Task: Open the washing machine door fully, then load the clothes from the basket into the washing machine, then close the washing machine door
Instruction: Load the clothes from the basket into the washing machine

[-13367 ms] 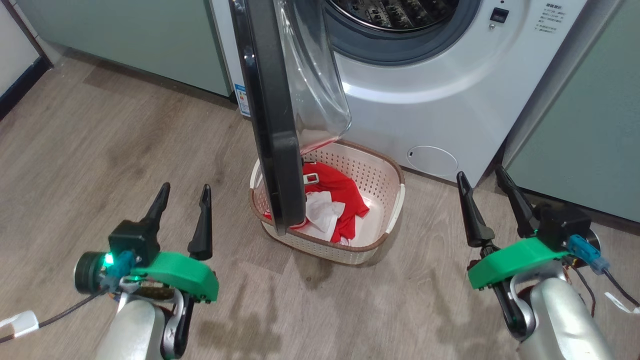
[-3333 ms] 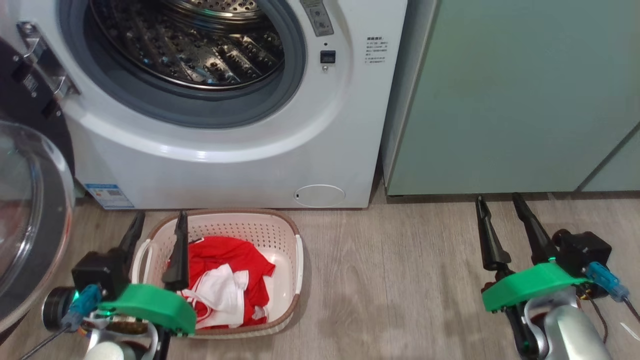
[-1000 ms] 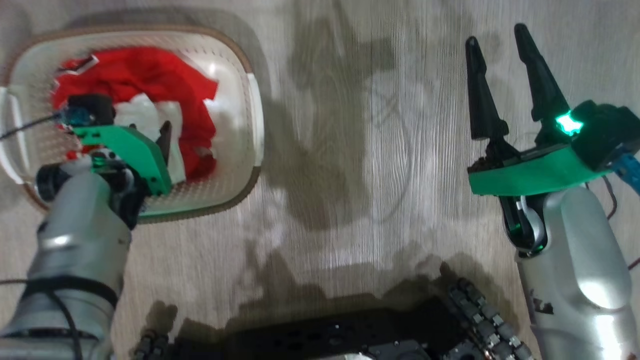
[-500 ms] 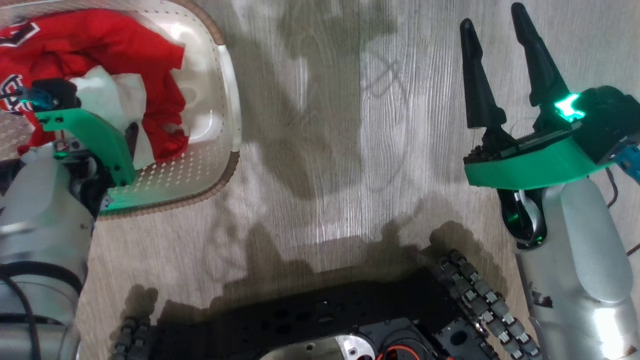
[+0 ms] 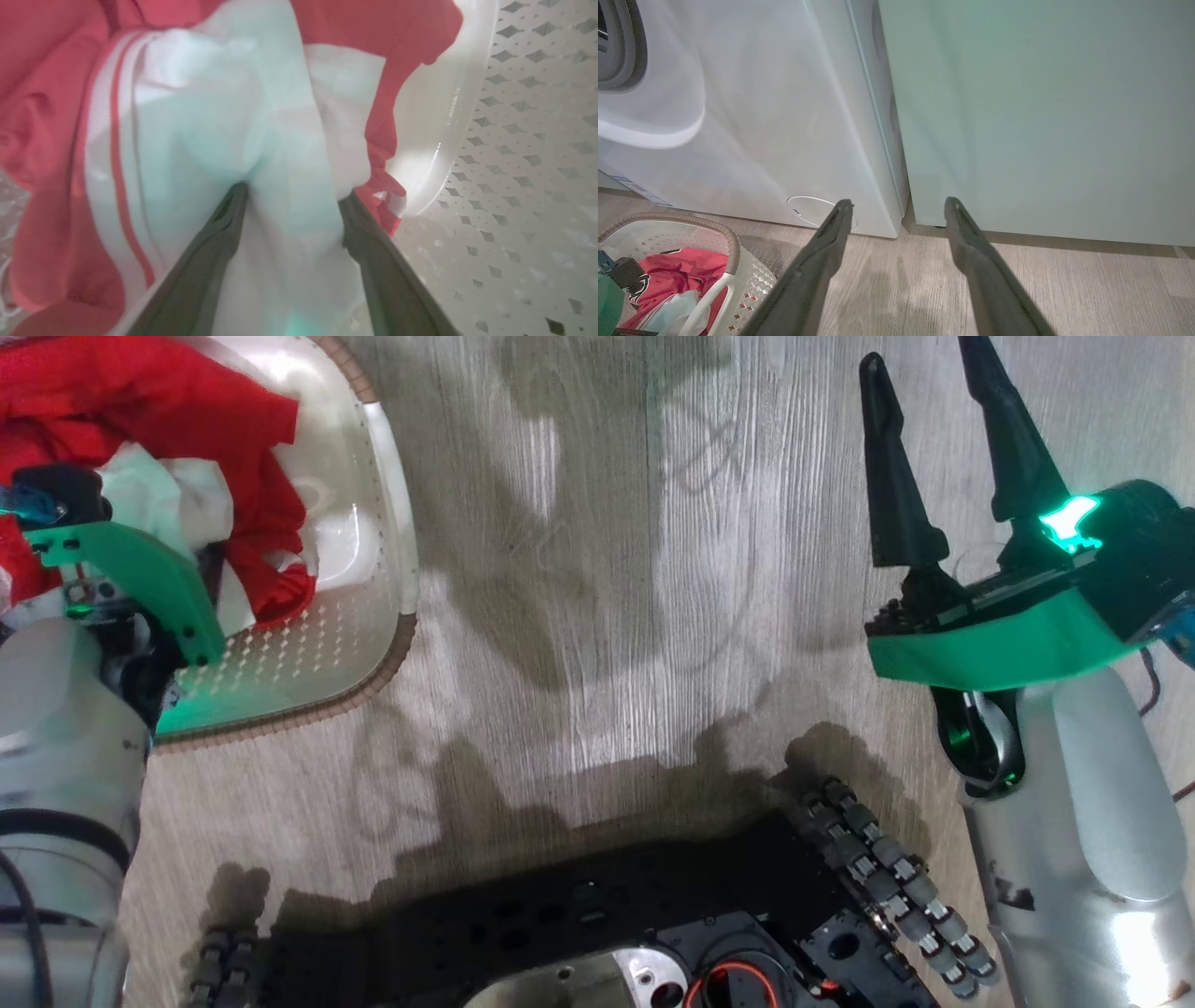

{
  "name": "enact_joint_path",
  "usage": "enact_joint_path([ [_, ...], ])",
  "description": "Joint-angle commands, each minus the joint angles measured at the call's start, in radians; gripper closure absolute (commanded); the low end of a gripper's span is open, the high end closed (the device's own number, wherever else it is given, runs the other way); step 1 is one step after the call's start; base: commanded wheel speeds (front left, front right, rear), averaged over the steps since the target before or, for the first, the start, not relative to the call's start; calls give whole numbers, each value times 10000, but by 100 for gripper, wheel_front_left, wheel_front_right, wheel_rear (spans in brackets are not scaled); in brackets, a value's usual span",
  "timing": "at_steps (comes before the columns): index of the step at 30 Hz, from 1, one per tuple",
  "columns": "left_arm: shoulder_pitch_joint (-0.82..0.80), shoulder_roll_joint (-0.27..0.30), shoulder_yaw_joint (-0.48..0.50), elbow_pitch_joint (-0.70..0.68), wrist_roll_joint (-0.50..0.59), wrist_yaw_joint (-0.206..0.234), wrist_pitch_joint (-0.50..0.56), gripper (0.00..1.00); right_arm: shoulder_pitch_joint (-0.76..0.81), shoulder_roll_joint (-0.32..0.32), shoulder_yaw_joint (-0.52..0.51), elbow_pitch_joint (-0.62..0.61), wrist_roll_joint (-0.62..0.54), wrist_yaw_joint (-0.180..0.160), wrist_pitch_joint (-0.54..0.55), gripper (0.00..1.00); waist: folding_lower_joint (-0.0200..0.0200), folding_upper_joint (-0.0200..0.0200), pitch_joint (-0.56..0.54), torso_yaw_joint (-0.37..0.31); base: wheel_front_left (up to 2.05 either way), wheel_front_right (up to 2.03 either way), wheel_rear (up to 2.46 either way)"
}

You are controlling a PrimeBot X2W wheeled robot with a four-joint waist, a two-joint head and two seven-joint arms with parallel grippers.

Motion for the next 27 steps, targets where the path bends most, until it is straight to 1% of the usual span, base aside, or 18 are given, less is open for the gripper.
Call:
enact_joint_path([
  [1, 202, 504, 116, 24, -80, -7, -134, 60, 530, 26, 206, -352, 8, 0, -63, 0, 0, 0, 46, -33, 0, 0, 0],
  [2, 202, 504, 116, 24, -80, -7, -134, 60, 530, 26, 206, -352, 8, 0, -63, 0, 0, 0, 46, -33, 0, 0, 0],
  [3, 177, 539, 70, 36, -45, -7, -230, 100, 537, 26, 215, -376, 10, 0, -63, 0, 0, 0, 72, -51, 0, 0, 0],
  [9, 221, 646, 24, 146, -82, 49, -475, 100, 574, 26, 109, -412, 39, 0, -63, 0, 0, 0, -42, -2, 0, 0, 0],
  [14, 481, 487, 197, 198, -375, 45, -781, 100, 517, 26, 95, -318, 153, 0, -63, 0, 0, 0, -446, 168, 0, 0, 0],
  [19, 825, 326, 163, 210, -431, 33, -1567, 100, 465, 26, 97, -127, 168, 0, -63, 0, 0, 0, -1117, 366, 0, 0, 0],
  [23, 1103, 163, -11, 159, -317, 26, -2397, 100, 599, 26, 14, 79, 97, 0, -63, 0, 0, 0, -1794, 565, 0, 0, 0],
  [27, 1352, 8, -206, 48, -171, 21, -2992, 100, 800, 26, -82, 296, -1, 0, -63, 0, 0, 0, -2496, 749, 0, 0, 0],
])
